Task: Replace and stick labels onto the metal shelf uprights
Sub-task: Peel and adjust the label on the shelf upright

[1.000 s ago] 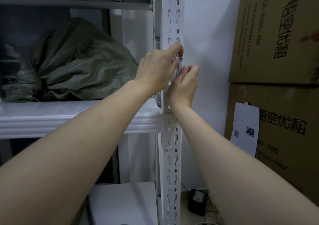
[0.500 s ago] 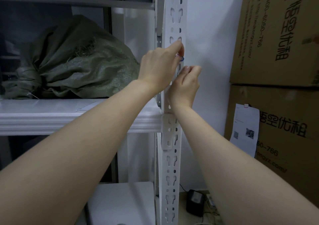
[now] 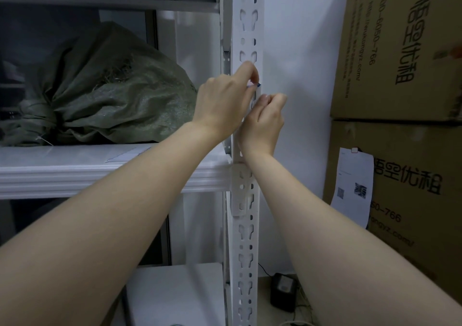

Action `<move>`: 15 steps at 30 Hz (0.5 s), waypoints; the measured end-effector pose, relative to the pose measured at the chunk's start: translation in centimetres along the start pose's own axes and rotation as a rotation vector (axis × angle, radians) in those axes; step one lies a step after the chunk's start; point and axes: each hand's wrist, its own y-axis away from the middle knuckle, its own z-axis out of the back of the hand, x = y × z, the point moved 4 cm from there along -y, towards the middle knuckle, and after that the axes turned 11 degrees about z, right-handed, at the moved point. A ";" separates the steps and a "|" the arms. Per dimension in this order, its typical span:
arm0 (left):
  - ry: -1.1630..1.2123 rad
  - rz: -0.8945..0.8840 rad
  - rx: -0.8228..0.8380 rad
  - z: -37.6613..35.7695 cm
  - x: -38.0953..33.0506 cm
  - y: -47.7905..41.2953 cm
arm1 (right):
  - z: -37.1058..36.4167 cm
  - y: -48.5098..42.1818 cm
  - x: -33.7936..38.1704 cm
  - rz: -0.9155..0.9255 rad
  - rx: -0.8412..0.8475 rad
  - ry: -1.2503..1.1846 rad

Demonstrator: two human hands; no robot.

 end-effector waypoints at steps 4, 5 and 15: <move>-0.018 -0.030 -0.023 0.0 0.1 0.4 | -0.1 0.0 -0.3 -0.005 -0.007 0.002; -0.020 -0.037 -0.024 0.0 0.1 0.4 | -0.1 0.0 -0.3 -0.001 -0.012 0.003; -0.018 -0.030 -0.010 0.5 0.0 -0.3 | -0.1 0.0 -0.2 0.017 -0.011 0.002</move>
